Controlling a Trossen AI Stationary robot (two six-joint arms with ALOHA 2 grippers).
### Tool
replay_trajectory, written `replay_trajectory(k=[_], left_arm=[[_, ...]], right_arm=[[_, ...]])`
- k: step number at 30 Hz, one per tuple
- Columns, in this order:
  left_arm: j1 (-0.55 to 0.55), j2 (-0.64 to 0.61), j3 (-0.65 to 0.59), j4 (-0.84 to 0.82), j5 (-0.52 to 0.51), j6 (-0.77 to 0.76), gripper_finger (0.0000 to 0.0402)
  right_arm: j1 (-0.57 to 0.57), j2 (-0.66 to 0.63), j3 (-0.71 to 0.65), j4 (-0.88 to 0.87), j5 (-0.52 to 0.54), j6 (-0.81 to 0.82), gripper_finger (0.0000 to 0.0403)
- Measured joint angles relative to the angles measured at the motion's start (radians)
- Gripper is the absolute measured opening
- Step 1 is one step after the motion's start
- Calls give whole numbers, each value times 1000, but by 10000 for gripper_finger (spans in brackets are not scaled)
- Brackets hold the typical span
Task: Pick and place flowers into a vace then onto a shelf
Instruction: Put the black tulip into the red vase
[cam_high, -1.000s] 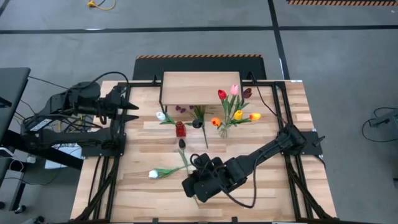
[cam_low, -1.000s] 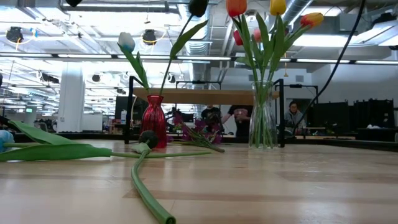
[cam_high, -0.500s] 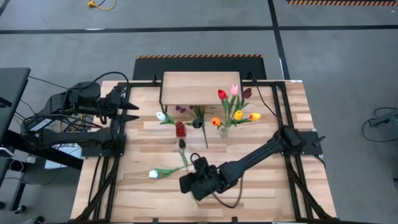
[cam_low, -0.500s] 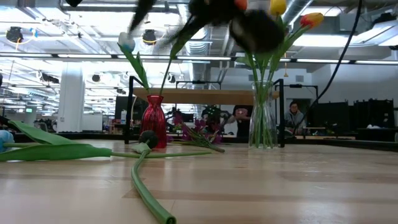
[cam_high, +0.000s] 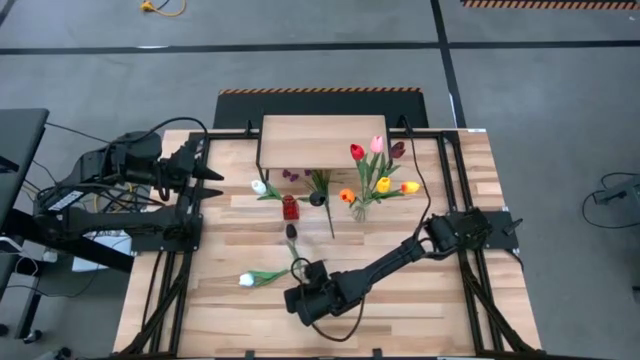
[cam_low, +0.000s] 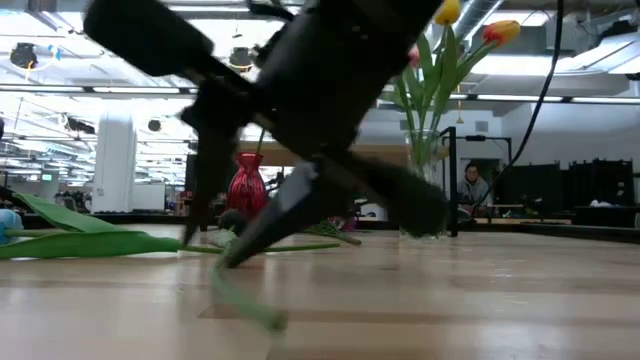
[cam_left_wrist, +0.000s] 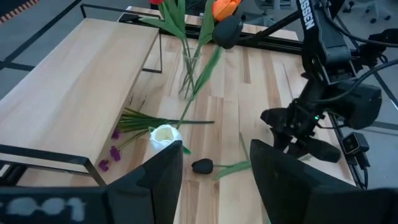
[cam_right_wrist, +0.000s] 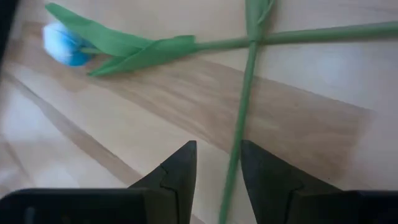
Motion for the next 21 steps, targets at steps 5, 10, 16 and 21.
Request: replay_trajectory(k=[5, 10, 16, 21], left_arm=[[0, 0, 0, 0, 0, 0, 176], [0, 0, 0, -1, 7, -3, 176], [0, 0, 0, -2, 8, -5, 176], [0, 0, 0, -8, 8, -6, 176]], right_arm=[[-11, 41, 8, 32, -34, 35, 117], [-18, 55, 13, -4, -110, 156, 103], [-18, 54, 13, -51, -152, 218, 14], [-15, 54, 25, -64, -152, 223, 5]])
